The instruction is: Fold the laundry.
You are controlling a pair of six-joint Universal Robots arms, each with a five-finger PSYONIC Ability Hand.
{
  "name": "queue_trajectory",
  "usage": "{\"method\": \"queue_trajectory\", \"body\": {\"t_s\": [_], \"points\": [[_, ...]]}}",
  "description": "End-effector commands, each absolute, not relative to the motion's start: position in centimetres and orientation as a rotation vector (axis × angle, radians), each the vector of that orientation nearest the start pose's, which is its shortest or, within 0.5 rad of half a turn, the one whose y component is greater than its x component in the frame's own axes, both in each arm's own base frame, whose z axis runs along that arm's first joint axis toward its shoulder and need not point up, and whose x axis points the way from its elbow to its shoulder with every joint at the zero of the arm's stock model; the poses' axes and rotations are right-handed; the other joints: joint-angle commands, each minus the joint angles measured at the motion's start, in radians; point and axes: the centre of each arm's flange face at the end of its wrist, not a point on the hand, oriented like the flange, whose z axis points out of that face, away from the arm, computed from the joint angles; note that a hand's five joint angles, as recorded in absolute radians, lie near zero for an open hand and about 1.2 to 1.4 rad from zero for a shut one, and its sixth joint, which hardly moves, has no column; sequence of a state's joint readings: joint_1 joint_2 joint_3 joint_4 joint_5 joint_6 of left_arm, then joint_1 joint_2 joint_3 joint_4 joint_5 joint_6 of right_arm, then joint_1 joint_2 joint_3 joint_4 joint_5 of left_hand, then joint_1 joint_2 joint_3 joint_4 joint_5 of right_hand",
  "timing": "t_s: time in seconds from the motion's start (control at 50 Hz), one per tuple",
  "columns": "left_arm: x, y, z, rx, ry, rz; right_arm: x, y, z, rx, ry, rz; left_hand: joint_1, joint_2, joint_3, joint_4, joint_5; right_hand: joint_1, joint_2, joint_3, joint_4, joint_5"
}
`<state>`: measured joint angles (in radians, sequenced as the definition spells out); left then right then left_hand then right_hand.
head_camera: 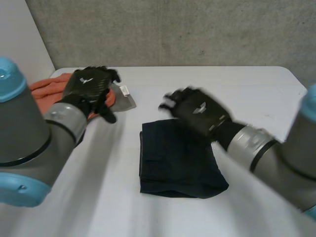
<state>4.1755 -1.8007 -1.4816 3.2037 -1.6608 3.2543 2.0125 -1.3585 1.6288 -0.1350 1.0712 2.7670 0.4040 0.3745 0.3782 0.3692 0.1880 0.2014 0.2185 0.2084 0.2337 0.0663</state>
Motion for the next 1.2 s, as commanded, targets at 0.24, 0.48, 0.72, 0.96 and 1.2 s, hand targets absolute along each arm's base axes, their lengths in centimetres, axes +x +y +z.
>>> {"method": "queue_trajectory", "body": {"t_s": [0.24,0.48,0.72,0.96,1.2], "points": [[-38.2,-21.9,18.4,0.998,2.465,-2.09,25.7,-29.7,20.4,-0.698,2.169,-1.453,0.0,0.03,0.026,0.035,0.042,-0.027,-0.044,-0.034,-0.059,-0.066],[-36.6,-21.1,13.2,1.186,2.352,-1.745,29.0,-27.2,14.2,-1.034,2.227,-1.324,-0.02,0.009,0.006,0.015,0.021,-0.027,-0.044,-0.034,-0.059,-0.066],[-36.8,-20.8,13.9,1.215,2.349,-1.765,28.4,-27.6,14.7,-1.214,2.285,-1.478,-0.023,0.006,0.003,0.012,0.018,-0.027,-0.044,-0.034,-0.059,-0.066],[-36.0,-20.9,24.7,1.167,2.257,-2.177,26.9,-26.2,20.2,-0.965,2.147,-1.749,-0.061,-0.032,-0.035,-0.027,-0.02,-0.027,-0.044,-0.034,-0.059,-0.066],[-34.5,-19.7,29.0,1.365,2.406,-2.314,22.8,-23.3,16.3,-0.602,2.28,-1.355,-0.055,-0.026,-0.03,-0.021,-0.014,-0.027,-0.044,-0.034,-0.059,-0.066]]}}
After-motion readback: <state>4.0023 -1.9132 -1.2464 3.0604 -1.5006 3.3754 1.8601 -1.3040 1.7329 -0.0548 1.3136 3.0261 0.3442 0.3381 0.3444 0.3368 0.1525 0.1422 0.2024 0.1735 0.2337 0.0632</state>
